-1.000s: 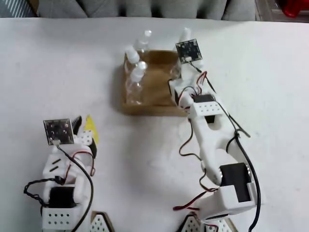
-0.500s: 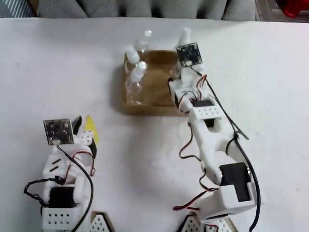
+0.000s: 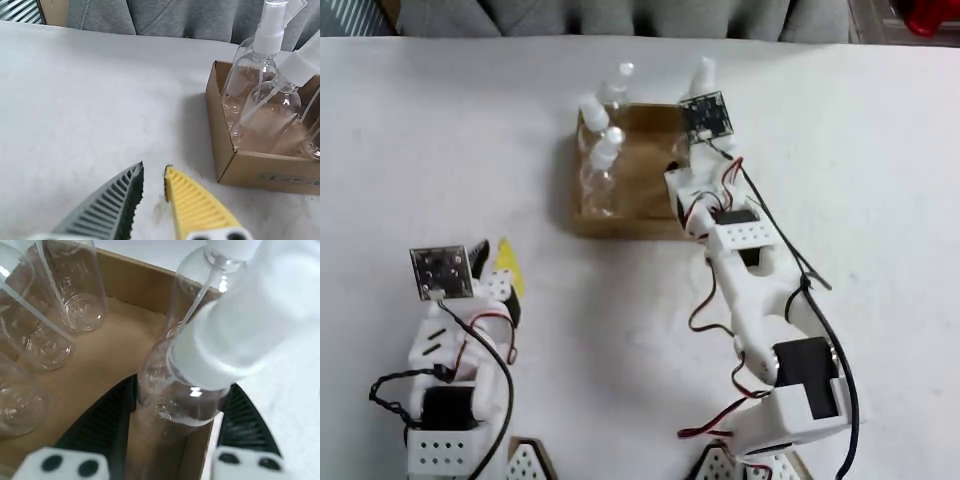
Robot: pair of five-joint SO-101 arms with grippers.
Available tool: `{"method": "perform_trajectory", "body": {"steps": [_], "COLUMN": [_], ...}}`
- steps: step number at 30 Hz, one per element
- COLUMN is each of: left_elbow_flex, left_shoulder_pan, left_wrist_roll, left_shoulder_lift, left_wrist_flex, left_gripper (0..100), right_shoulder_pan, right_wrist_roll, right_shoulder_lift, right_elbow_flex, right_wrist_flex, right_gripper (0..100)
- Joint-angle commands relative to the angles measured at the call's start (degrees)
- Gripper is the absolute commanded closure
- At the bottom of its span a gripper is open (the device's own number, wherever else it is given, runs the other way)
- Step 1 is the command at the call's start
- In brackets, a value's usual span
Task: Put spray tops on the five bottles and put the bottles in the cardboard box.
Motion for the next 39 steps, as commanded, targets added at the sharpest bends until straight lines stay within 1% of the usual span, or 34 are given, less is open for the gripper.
{"method": "perform_trajectory", "body": {"steps": [1,6,10,30,35,39], "left_elbow_flex": [-0.2,-0.2,-0.2,-0.2,-0.2,-0.2], "left_shoulder_pan": [0.7,0.7,0.7,0.7,0.7,0.7], "left_wrist_roll": [-0.6,-0.6,-0.6,-0.6,-0.6,-0.6], "left_shoulder_lift": [-0.7,-0.7,-0.7,-0.7,-0.7,-0.7], "left_wrist_flex": [0.2,0.2,0.2,0.2,0.1,0.1], "left_gripper": [98,98,98,98,98,98], "right_shoulder_pan": [-0.2,-0.3,-1.0,-2.9,-2.6,-2.6], "right_wrist_roll": [0.2,0.2,0.2,0.1,-0.1,-1.8], "right_shoulder_lift": [-0.3,-0.2,-0.3,-0.5,-3.9,-6.8], "right_elbow_flex": [0.2,0.2,0.2,0.2,1.0,3.2], "right_wrist_flex": [-0.2,-0.2,-0.3,-0.3,0.2,0.2], "right_gripper": [80.7,75.7,74.1,74.1,74.1,74.1]}}
